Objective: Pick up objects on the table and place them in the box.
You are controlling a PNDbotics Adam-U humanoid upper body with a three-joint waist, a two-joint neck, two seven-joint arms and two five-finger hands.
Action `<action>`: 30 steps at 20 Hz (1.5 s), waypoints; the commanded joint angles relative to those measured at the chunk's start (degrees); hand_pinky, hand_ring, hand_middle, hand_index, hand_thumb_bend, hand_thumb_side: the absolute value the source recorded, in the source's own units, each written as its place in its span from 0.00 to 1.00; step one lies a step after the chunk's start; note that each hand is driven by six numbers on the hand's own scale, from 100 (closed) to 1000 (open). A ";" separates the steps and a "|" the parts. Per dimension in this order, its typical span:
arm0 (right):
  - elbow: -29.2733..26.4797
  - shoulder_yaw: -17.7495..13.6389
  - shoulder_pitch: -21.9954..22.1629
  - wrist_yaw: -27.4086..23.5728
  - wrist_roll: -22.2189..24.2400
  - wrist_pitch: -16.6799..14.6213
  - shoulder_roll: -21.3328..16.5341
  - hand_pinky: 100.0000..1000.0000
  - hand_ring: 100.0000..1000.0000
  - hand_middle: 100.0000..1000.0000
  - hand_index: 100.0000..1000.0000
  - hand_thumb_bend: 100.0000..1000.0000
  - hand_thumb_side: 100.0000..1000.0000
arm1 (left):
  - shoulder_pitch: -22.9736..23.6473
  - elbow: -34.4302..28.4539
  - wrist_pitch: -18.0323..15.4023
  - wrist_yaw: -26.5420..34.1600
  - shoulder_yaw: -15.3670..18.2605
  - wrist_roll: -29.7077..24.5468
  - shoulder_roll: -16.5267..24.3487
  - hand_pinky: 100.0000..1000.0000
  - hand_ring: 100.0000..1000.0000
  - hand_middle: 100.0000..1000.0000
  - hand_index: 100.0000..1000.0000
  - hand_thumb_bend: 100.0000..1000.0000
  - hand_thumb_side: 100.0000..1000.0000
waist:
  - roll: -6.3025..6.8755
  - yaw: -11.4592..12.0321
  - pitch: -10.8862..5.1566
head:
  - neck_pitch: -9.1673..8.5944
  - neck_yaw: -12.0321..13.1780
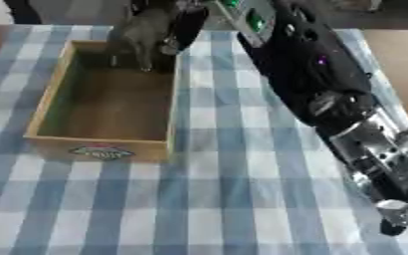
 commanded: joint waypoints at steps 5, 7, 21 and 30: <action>3.99 -2.67 -1.91 5.07 7.35 -9.54 3.31 0.81 0.84 0.33 0.36 0.00 0.00 | -1.39 -1.08 -0.20 0.40 -0.28 -0.40 0.33 0.81 0.82 0.76 0.76 0.00 0.58 | -0.13 0.99 -0.23 | -1.73 -0.87; 5.21 -3.16 -1.73 6.40 6.46 -9.58 4.10 0.81 0.84 0.33 0.36 0.00 0.00 | -1.56 -1.08 -0.25 0.45 -0.28 -0.37 0.29 0.81 0.82 0.76 0.76 0.00 0.58 | -0.27 1.20 0.11 | -2.17 -1.10; 10.96 -4.29 0.52 15.67 2.07 -10.50 8.71 0.80 0.84 0.35 0.37 0.00 0.00 | -2.26 -1.08 -0.44 0.72 -0.40 -0.48 -0.15 0.81 0.82 0.76 0.76 0.00 0.58 | -0.63 2.43 1.03 | -3.20 -2.45; 13.92 -4.88 1.03 20.39 0.42 -11.81 10.30 0.82 0.86 0.48 0.57 0.00 0.00 | -2.28 -1.08 -0.44 0.78 -0.44 -0.56 -0.20 0.81 0.82 0.76 0.76 0.00 0.58 | -0.72 2.47 1.07 | -2.94 -2.42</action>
